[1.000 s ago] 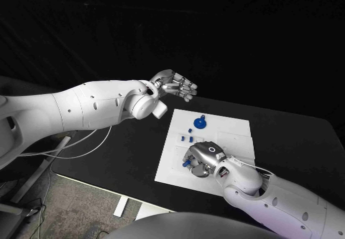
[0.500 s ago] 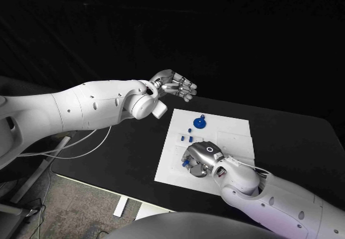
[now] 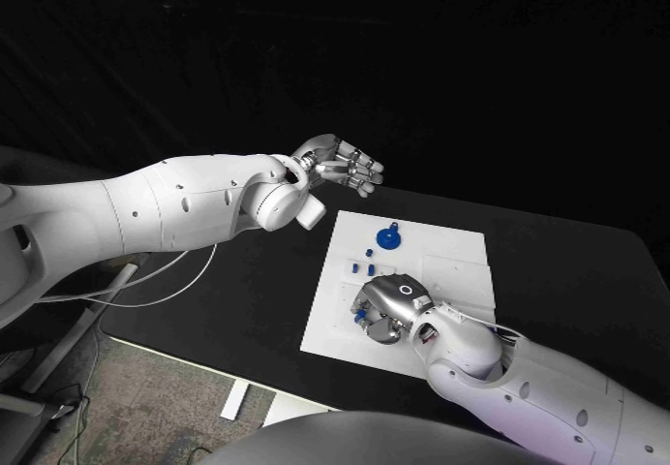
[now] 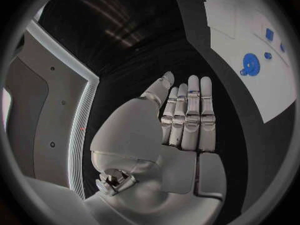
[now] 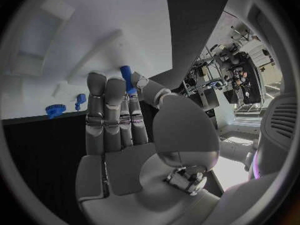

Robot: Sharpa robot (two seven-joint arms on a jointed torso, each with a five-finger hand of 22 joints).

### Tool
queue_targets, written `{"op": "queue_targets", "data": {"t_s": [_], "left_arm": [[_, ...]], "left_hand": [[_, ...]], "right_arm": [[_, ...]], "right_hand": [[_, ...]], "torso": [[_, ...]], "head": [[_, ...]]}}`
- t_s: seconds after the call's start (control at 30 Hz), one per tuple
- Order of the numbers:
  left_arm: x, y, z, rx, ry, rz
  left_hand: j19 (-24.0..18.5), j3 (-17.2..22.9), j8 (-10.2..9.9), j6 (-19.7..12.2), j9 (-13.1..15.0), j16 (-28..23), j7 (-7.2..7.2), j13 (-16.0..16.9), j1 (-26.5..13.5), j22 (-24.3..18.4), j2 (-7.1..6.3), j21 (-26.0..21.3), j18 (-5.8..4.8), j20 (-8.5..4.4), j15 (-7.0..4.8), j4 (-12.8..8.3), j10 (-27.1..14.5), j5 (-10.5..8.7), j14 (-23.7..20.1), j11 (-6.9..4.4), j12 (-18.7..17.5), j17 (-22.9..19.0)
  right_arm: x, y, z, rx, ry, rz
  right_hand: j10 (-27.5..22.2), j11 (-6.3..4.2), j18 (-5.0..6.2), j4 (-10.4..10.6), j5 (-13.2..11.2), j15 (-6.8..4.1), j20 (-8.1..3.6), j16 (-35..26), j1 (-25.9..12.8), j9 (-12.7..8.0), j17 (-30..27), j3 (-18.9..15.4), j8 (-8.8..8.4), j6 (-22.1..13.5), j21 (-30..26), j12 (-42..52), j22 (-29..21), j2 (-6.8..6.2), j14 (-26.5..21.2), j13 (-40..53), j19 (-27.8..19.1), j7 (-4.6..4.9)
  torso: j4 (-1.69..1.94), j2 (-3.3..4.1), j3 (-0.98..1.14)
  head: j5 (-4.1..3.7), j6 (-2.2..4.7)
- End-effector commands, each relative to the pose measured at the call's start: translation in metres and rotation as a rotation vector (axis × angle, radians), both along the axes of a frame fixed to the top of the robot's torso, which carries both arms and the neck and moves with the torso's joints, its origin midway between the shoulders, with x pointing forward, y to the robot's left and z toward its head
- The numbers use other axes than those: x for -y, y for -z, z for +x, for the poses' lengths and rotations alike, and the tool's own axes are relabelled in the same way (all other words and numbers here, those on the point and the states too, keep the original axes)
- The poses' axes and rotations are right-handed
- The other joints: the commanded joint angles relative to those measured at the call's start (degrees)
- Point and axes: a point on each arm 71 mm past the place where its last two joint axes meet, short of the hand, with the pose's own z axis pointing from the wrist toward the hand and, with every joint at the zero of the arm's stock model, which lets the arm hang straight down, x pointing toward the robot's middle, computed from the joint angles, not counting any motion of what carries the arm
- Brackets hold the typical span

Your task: Assemble the parts on the task board

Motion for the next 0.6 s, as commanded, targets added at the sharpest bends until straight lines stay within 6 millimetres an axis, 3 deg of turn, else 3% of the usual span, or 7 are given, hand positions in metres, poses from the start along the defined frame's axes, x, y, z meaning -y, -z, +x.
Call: {"op": "queue_targets", "data": {"t_s": [0.03, 0.33, 0.6], "left_arm": [[0.0023, -0.0010, -0.0006, -0.004, 0.014, -0.010], [0.0020, -0.0009, -0.0005, -0.005, 0.014, -0.010], [0.0017, -0.0008, -0.0005, -0.006, 0.014, -0.009]], "left_hand": [[0.25, -0.05, 0.03, -0.47, -0.01, -0.16, -0.04, 0.00, 0.38, -0.04, -0.21, 0.01, 1.03, 0.01, 0.15, 0.45, -0.16, -0.05, 0.34, -0.01, -0.12, 0.10], [0.25, -0.05, 0.03, -0.47, -0.01, -0.16, -0.04, 0.00, 0.38, -0.04, -0.21, 0.01, 1.03, 0.01, 0.15, 0.45, -0.16, -0.05, 0.34, -0.01, -0.12, 0.10], [0.25, -0.05, 0.03, -0.47, -0.01, -0.16, -0.04, 0.00, 0.38, -0.04, -0.21, 0.01, 1.03, 0.01, 0.15, 0.45, -0.16, -0.05, 0.34, -0.01, -0.12, 0.10]], "right_arm": [[-0.0011, 0.0080, -0.0047, -0.038, -0.018, -0.034], [0.0001, 0.0079, -0.0042, -0.046, -0.010, 0.003], [0.0010, 0.0064, -0.0036, -0.040, 0.000, 0.032]], "right_hand": [[-0.97, -0.03, 0.78, 0.30, 0.29, 0.24, 0.17, -0.32, 0.00, -0.08, -0.09, -0.09, 0.14, -1.08, -0.25, 0.33, -0.06, 0.26, 0.21, -0.07, 1.94, 0.09], [-5.66, 1.42, 1.70, 1.83, 1.21, 1.43, 1.49, 0.12, -1.74, -0.26, -0.79, -4.94, 0.18, -5.59, -1.71, 0.35, -1.05, -2.12, 0.17, -0.13, 2.06, 0.92], [-8.17, 2.21, 2.37, 2.38, 1.65, 1.91, 2.06, 0.24, -1.65, -0.32, -1.51, -6.50, 0.12, -7.34, -2.21, 0.29, -2.10, -3.53, 0.00, -0.20, 2.10, 1.37]], "torso": [[-0.01, 0.01, 0.04], [-0.04, 0.00, 0.06], [-0.01, 0.01, 0.07]], "head": [[0.02, -0.05], [0.00, -0.16], [-0.08, -0.13]]}}
